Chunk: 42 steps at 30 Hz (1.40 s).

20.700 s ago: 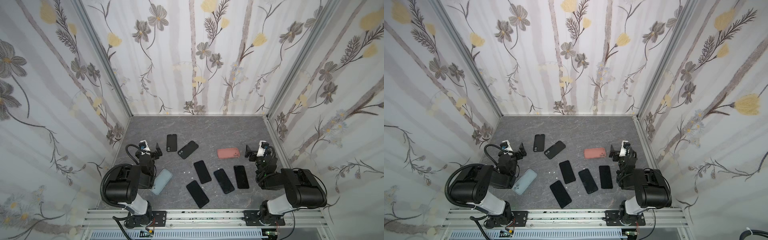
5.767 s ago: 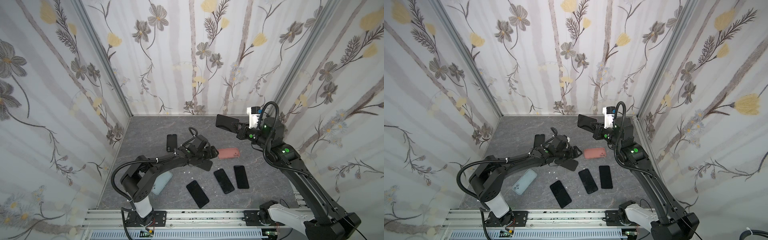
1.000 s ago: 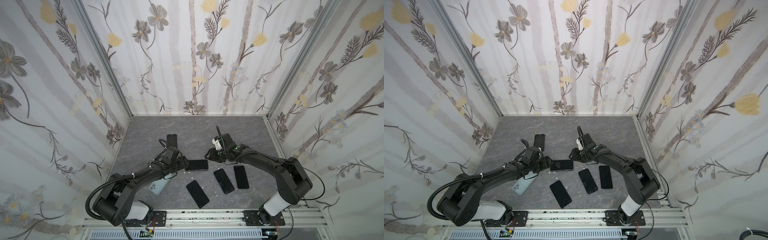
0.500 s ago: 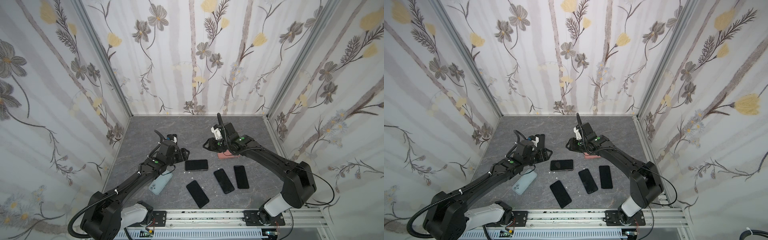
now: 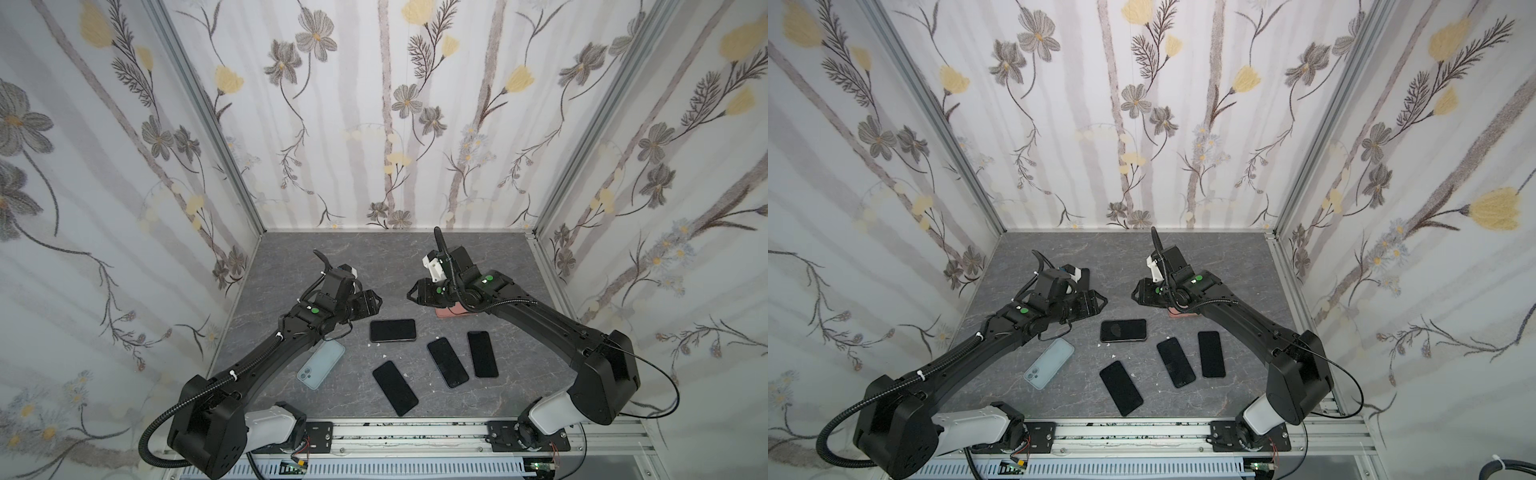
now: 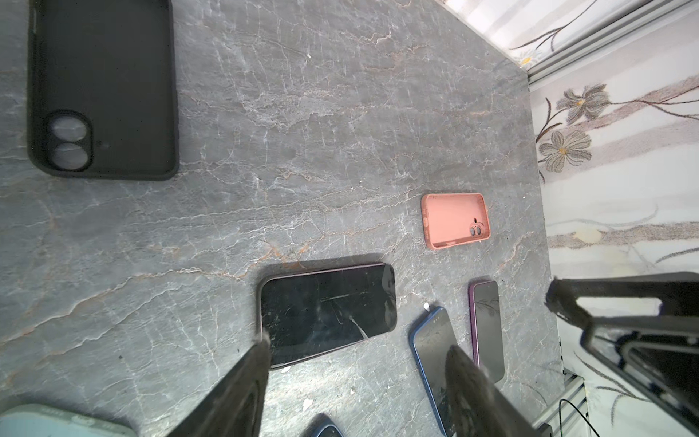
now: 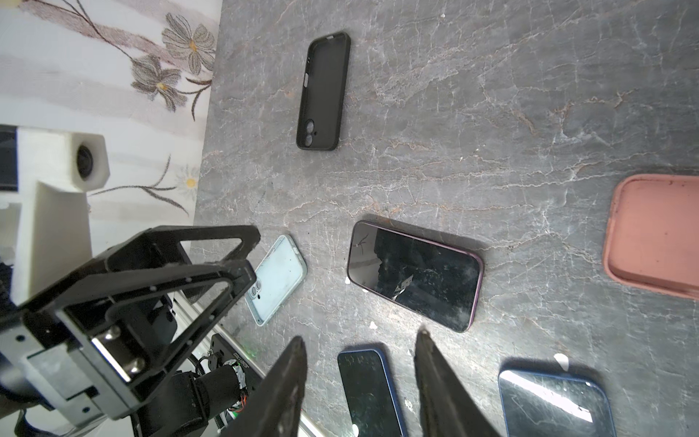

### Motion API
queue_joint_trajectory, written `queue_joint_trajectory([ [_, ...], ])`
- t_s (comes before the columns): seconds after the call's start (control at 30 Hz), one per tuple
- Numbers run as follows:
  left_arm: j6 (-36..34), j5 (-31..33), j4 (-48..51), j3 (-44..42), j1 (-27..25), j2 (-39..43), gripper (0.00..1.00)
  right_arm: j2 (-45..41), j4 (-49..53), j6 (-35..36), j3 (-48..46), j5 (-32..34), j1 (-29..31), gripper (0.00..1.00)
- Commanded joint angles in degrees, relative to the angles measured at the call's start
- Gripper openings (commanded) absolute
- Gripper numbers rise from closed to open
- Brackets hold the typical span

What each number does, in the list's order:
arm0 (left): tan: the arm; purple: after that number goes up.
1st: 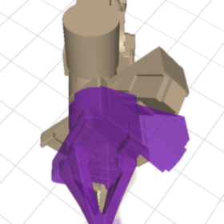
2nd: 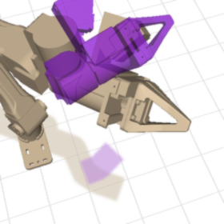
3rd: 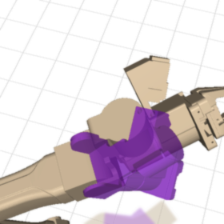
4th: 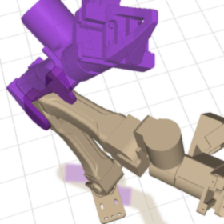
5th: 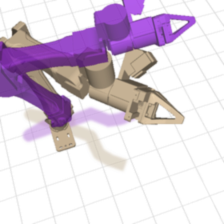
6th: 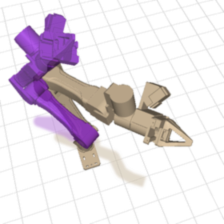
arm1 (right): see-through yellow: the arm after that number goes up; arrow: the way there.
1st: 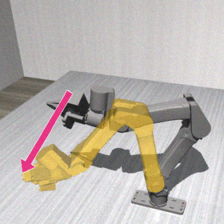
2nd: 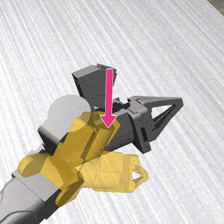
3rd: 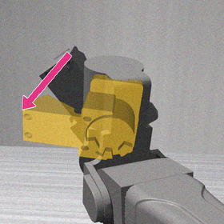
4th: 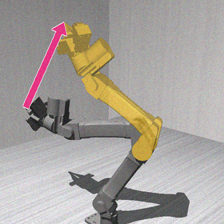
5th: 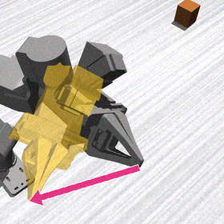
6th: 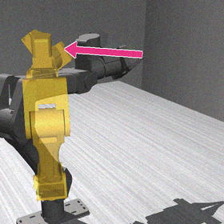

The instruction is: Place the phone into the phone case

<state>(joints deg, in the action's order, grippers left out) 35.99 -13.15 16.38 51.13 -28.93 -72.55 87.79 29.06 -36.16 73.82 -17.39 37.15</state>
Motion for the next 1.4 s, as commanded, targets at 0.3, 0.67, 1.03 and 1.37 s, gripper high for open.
queue_joint_trajectory([
  [0.3,-2.4,1.9,-3.9,-0.2,0.2,-0.9,0.73,-0.8,1.1,6.8,2.2,1.7,-3.0,0.46],
  [0.67,-5.6,0.7,-6.4,-2.8,1.3,-5.4,0.72,-1.0,-2.4,10.8,-0.3,2.1,-7.6,0.37],
  [1.03,-8.4,-1.3,-7.8,-2.4,1.9,-17.9,0.66,2.9,-9.9,7.2,-12.1,-6.0,-9.3,0.19],
  [1.37,-8.3,-4.3,-7.6,-8.8,1.9,-15.7,0.62,9.5,-12.3,5.4,-14.6,-9.4,-4.3,0.14],
])
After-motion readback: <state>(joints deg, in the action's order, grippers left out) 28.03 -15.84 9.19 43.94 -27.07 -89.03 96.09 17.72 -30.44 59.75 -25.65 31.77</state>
